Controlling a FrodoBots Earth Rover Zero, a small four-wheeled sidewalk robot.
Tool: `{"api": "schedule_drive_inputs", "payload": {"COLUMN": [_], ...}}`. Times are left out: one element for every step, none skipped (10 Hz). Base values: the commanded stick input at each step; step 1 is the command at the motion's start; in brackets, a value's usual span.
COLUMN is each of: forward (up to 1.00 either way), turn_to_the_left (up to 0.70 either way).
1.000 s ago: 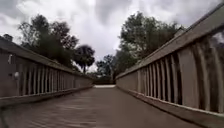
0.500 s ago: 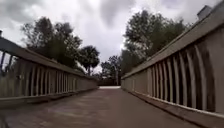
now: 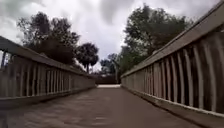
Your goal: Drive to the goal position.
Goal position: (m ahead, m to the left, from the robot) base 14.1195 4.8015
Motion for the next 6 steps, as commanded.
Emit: {"api": "schedule_drive_inputs", "payload": {"forward": [0.85, 0.85, 0.85, 0.85, 0.85, 0.85], "turn_to_the_left": [0.00, 0.00, 0.00, 0.00, 0.00, 0.00]}}
